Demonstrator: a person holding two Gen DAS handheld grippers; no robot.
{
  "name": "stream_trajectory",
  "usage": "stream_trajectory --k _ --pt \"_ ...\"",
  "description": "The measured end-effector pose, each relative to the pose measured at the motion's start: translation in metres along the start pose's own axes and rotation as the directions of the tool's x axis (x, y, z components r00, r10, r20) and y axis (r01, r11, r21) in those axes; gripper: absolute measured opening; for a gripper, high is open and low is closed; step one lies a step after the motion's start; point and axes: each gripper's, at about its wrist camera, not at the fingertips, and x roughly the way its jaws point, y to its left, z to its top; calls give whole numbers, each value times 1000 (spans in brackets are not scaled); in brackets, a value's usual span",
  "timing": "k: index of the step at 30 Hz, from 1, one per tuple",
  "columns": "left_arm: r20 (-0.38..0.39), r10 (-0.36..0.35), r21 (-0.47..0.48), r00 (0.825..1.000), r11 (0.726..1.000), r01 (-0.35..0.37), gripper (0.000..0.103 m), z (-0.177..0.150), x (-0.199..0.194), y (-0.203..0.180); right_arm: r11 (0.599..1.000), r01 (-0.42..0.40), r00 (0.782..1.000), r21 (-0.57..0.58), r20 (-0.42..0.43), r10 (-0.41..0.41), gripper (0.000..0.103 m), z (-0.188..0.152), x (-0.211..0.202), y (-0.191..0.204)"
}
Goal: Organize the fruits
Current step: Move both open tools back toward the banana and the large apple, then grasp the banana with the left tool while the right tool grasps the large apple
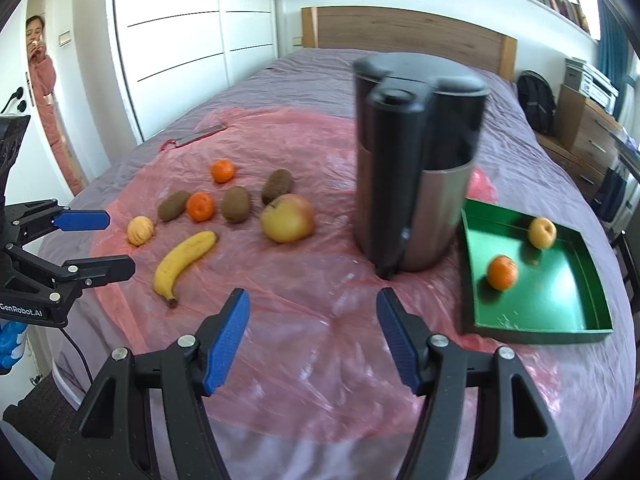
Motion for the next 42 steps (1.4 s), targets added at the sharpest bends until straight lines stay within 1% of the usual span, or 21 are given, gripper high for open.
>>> stream_trajectory --k 5,12,13,14,16,22,24,25,30,38,42 --pt "-19 26 -75 999 997 -27 88 -10 6 36 997 -36 999 -63 -10 36 87 15 19 24" --pt "-68 45 -153 997 987 -55 89 -19 28 76 989 -66 998 -129 -17 65 87 35 48 45" --pt "-73 47 -162 996 985 -58 89 -20 30 80 988 -67 998 -141 -18 65 89 38 54 48" --pt "-78 47 -173 996 983 -60 89 -21 34 84 986 -67 998 -153 -17 65 94 41 59 51" --pt "-85 48 -192 995 979 -64 89 -24 41 92 982 -68 998 -175 -11 67 96 45 68 56" --pt "-98 53 -222 994 972 -73 89 -29 60 111 974 -67 997 -216 15 72 97 55 90 66" --pt "-99 50 -234 994 970 -72 89 -31 65 118 974 -65 997 -218 29 73 99 58 96 66" --pt "-98 50 -237 994 969 -72 89 -31 67 121 974 -64 997 -218 33 73 103 60 98 66" --pt "-94 31 -260 995 964 -55 89 -34 75 131 973 -62 996 -223 42 73 103 70 113 68" --pt "-104 35 -269 994 961 -62 89 -39 89 144 968 -40 997 -247 60 56 103 80 137 77" --pt "-94 23 -294 995 955 -50 89 -42 92 152 969 -17 997 -245 64 34 103 84 146 77"
